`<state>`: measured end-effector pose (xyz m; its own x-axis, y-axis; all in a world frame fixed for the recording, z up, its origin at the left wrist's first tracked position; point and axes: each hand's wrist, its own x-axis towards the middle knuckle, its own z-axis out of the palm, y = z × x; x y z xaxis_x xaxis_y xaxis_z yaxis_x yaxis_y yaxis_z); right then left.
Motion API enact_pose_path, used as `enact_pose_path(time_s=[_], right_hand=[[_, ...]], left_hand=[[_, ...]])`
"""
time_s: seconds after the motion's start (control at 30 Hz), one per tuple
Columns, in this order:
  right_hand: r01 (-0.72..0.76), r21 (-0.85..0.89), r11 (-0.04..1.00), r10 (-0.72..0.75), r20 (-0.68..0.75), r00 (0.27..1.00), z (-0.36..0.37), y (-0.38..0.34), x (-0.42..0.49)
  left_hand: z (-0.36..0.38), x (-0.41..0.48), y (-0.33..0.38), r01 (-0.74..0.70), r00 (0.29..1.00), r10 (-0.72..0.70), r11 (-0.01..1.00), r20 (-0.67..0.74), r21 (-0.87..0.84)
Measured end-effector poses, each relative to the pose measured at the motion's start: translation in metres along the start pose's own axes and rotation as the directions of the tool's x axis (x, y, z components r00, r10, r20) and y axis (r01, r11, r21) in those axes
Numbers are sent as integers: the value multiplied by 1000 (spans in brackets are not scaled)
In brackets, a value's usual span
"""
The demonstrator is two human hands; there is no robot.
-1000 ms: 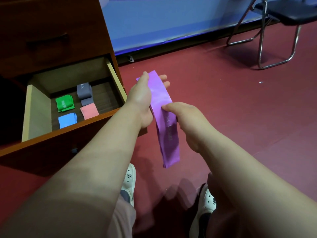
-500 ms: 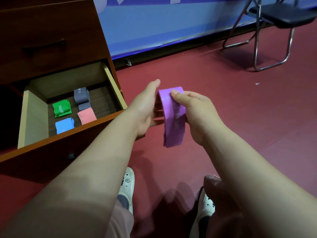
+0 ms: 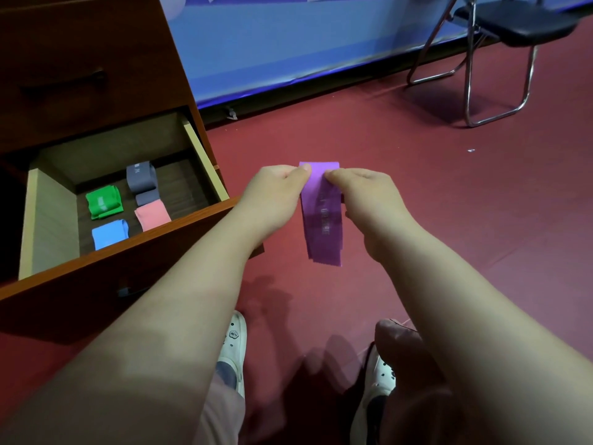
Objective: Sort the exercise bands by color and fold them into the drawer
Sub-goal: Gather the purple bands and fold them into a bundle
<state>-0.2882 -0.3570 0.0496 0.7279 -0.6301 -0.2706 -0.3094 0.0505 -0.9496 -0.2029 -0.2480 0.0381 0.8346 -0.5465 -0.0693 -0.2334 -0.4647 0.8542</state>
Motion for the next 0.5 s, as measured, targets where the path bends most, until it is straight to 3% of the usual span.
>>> enact_pose_path(time_s=[0.1,0.37,0.5], right_hand=[[48,-34,998,-49,-21,999,-5,-2,2],[36,16,999,-36,18,999,-6,-2,5],[21,38,999,-22,13,1000,-5,-1,7]], left_hand=[[1,-3,0,-102,993,115,965,-39,242],[-1,-1,-1,-234,957,253,962,-144,138],[-5,-1,-1,-277,948,296,948,-118,155]])
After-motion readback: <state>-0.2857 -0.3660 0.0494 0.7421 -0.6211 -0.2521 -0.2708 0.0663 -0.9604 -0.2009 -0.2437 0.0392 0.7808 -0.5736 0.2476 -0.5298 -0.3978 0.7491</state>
